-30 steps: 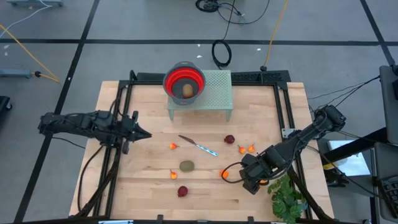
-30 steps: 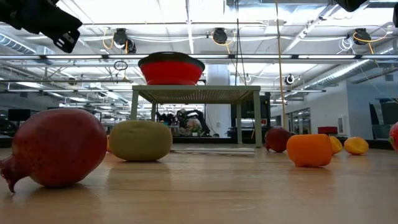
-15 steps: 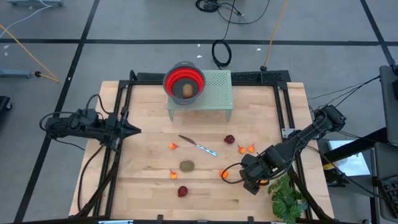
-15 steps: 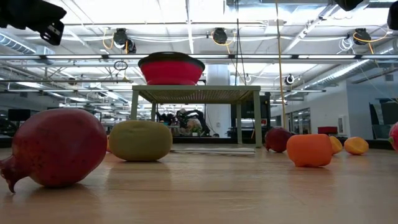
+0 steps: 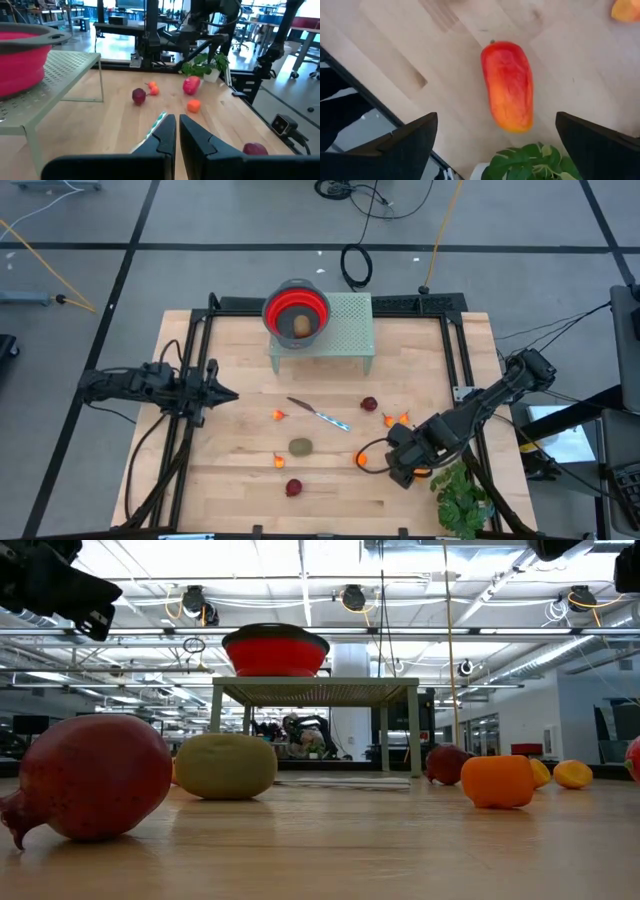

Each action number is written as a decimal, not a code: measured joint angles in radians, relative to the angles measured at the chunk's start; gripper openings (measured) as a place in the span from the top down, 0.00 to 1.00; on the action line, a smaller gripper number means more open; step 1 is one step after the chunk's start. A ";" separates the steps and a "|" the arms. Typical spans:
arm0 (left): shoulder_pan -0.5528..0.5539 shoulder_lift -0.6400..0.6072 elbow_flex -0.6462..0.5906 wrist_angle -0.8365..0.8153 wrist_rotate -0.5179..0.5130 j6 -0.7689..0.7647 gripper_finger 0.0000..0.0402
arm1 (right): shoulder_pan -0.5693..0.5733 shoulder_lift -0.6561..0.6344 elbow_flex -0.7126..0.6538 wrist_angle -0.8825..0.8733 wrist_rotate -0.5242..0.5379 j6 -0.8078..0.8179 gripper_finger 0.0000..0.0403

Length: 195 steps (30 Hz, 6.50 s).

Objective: Pick & Place Fruit
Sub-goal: Put the mango into the red strainer bowl

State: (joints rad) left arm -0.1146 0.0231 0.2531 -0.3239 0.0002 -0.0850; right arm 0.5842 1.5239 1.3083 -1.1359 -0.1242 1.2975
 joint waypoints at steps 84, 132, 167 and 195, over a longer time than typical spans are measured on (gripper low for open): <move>0.000 0.002 0.000 -0.055 -0.012 -0.076 0.95 | -0.280 -0.380 -0.511 0.981 0.183 -0.338 0.44; 0.000 0.002 0.000 -0.023 -0.107 -0.074 0.95 | -0.760 -0.252 -0.296 1.526 0.006 -0.790 0.44; 0.000 0.002 0.000 -0.022 -0.122 -0.067 0.95 | -0.970 0.085 0.100 1.452 -0.195 -1.787 0.42; 0.000 0.002 0.000 -0.023 -0.160 -0.072 0.95 | -1.049 0.295 0.421 1.344 -0.192 -1.356 0.42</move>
State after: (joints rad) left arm -0.1146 0.0249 0.2531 -0.3467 -0.1600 -0.1571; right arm -0.4645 1.8192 1.7290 0.2084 -0.3160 -0.0589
